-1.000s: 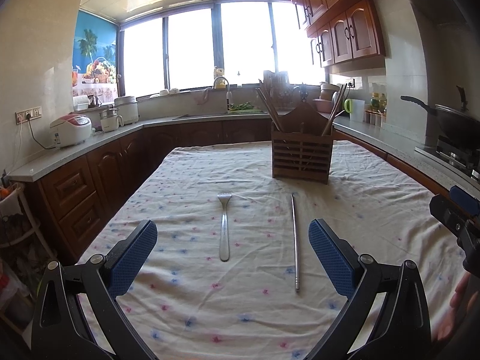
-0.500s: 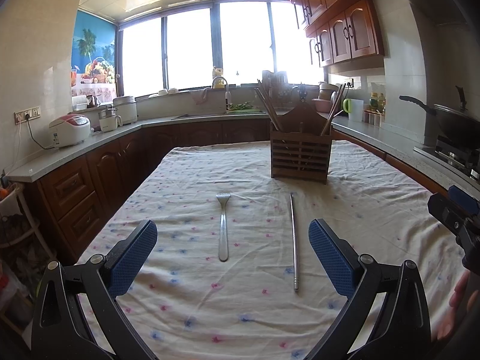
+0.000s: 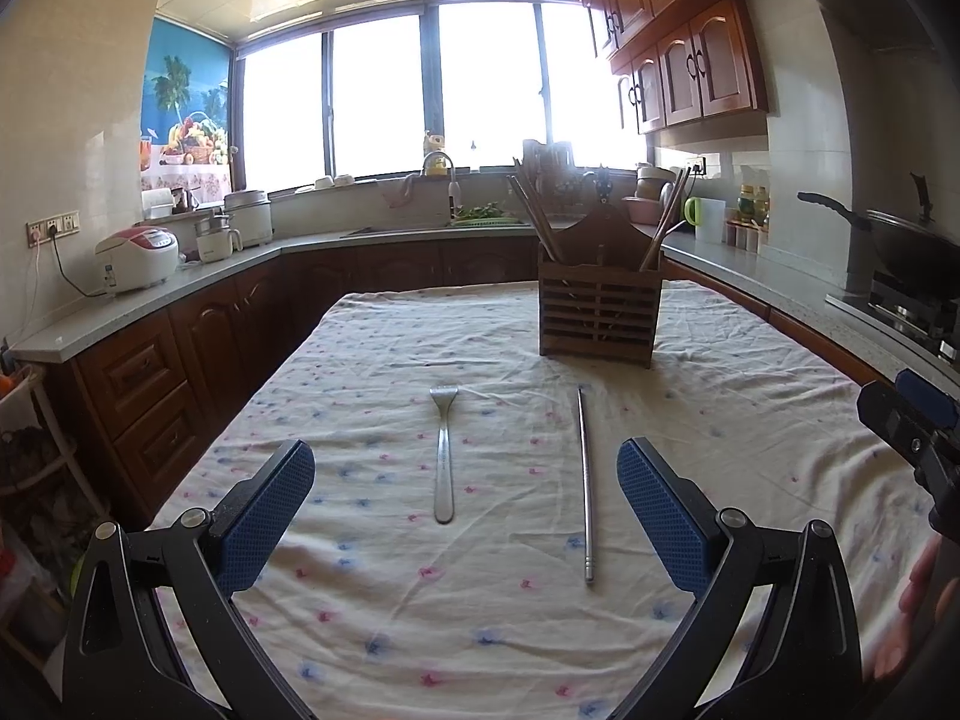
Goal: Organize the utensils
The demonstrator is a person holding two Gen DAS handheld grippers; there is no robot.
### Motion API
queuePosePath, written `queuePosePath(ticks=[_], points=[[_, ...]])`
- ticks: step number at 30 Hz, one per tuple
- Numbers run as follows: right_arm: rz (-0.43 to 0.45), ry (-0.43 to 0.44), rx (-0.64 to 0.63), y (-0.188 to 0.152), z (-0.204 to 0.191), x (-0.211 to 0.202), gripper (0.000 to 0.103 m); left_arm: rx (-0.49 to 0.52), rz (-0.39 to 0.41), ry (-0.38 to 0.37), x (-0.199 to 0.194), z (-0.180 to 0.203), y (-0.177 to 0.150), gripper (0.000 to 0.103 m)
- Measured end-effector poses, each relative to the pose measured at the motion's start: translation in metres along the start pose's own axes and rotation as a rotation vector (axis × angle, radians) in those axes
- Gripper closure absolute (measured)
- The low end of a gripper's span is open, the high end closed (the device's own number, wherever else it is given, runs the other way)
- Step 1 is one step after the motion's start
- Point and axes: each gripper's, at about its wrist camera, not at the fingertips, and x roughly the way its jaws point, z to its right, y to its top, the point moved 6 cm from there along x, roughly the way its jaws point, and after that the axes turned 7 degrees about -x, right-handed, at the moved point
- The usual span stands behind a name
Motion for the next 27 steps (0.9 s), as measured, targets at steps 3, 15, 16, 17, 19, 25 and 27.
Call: queuePosePath(ticks=[3,15,16,17,19,25,27], points=[[-0.001,0.001,0.000,0.0008,-0.0004,0.0000,0.000,0.001,-0.003,-0.002,0.0011,0.0006,-0.0002,0.000],[-0.005,0.004,0.008,0.0031,0.0011,-0.0005,0.000,-0.003,-0.007,-0.008,0.0028,0.0012,0.0004,0.000],[-0.003,0.004,0.008,0.0031,0.0013,-0.0005,0.000,-0.004,-0.007,-0.008,0.0030,0.0017,0.0005,0.000],[-0.004,0.005,0.008,0.0031,0.0013,-0.0004,0.000,-0.004,-0.006,-0.008,0.0029,0.0015,0.0005,0.000],[-0.006,0.005,0.009,0.0034,0.0015,0.0001,0.000,-0.005,-0.007,-0.011,0.0032,0.0019,0.0006,0.000],[-0.008,0.005,0.012,0.0041,0.0020,0.0019,0.000,-0.010,-0.010,-0.015,0.0053,0.0024,0.0017,0.000],[-0.012,0.005,0.014,0.0038,0.0015,0.0021,0.000,-0.014,-0.015,-0.018,0.0062,0.0020,0.0021,0.000]])
